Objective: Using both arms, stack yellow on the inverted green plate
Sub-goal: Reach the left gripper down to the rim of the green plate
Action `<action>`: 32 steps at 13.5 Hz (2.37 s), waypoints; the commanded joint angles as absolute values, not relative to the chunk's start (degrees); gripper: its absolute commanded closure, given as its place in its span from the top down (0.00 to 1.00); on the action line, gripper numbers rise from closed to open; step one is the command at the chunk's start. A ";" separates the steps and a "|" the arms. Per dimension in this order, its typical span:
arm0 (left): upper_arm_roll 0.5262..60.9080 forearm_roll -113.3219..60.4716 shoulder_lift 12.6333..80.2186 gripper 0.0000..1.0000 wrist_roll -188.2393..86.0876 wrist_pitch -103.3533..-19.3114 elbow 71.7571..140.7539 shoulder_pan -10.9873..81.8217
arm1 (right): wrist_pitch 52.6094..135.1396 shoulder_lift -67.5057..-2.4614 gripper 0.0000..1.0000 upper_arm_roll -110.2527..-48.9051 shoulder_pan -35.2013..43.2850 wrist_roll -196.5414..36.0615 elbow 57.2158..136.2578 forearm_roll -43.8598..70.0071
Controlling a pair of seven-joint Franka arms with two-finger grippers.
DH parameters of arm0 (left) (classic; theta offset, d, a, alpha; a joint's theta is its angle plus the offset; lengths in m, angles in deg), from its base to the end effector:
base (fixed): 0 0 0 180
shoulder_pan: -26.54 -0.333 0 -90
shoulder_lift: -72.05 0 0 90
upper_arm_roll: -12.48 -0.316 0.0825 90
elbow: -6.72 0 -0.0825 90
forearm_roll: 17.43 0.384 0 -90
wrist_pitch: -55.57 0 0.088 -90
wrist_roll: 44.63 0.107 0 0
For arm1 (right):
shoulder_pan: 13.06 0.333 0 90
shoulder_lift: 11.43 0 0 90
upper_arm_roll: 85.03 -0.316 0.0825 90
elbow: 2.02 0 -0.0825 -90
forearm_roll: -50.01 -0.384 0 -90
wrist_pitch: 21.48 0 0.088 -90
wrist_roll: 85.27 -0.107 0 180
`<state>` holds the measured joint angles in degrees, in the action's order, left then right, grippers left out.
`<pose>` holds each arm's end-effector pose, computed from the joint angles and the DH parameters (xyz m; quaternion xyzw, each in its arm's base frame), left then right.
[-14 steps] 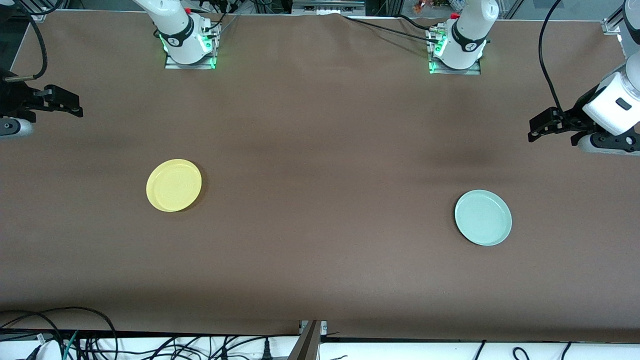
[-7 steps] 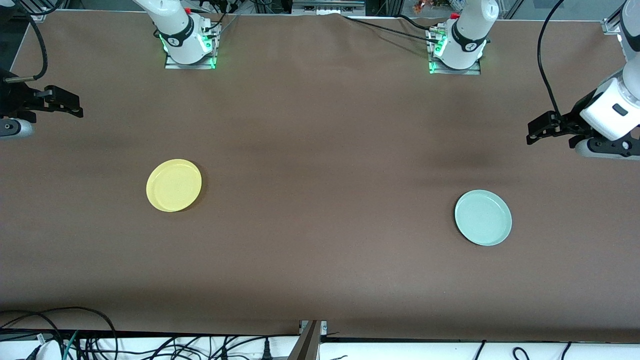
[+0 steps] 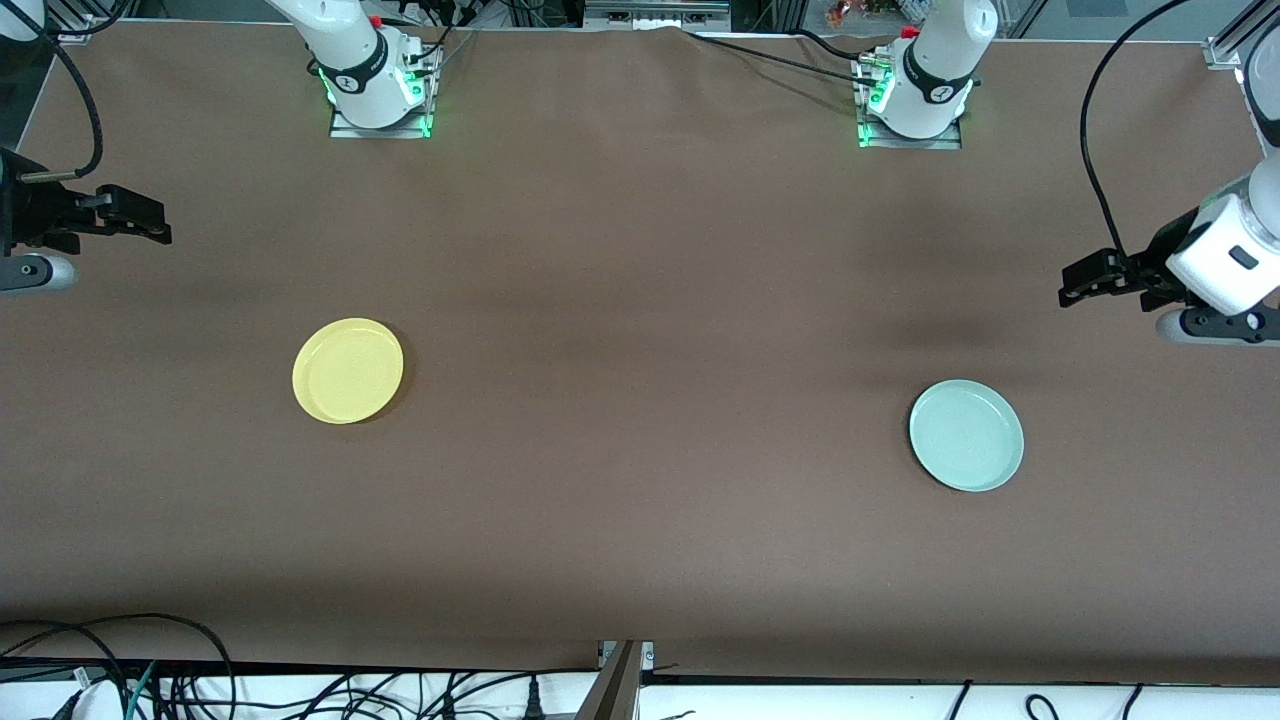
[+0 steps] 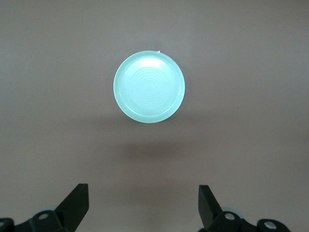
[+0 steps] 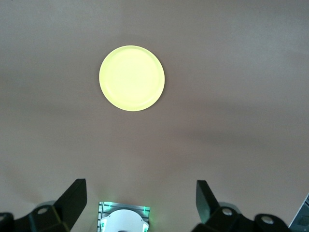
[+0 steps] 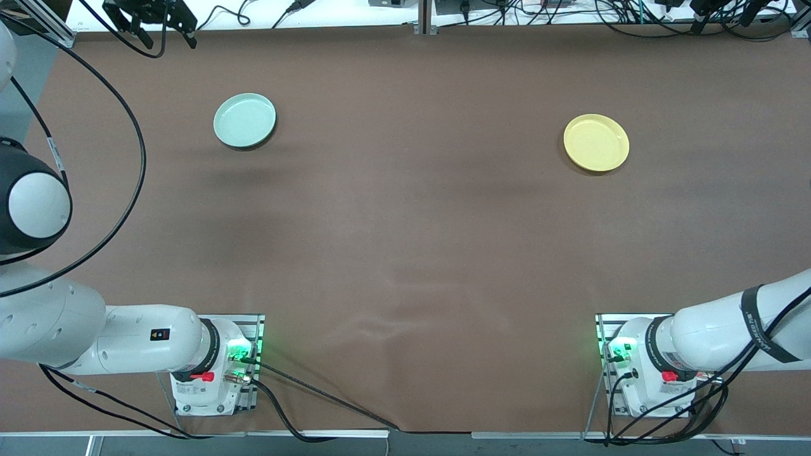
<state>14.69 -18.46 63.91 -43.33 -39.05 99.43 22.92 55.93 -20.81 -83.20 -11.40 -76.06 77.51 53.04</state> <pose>0.5948 0.0141 0.5270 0.9985 0.0022 -0.0540 0.0129 0.5801 -0.0066 0.5990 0.9917 0.0752 -0.1021 0.0206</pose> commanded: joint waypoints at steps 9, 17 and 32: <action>14.85 -15.50 54.73 1.00 -42.87 -50.49 104.87 20.66 | 55.86 -20.84 1.00 -83.01 -11.56 -76.22 77.17 52.56; 14.85 -14.97 49.91 1.00 -42.87 -72.03 115.70 17.84 | 55.77 -21.36 1.00 -82.92 -11.74 -76.22 77.26 52.55; 14.85 -14.18 35.66 0.91 -42.69 -82.95 109.73 15.90 | 55.77 -24.00 1.00 -82.83 -13.23 -75.69 77.26 53.00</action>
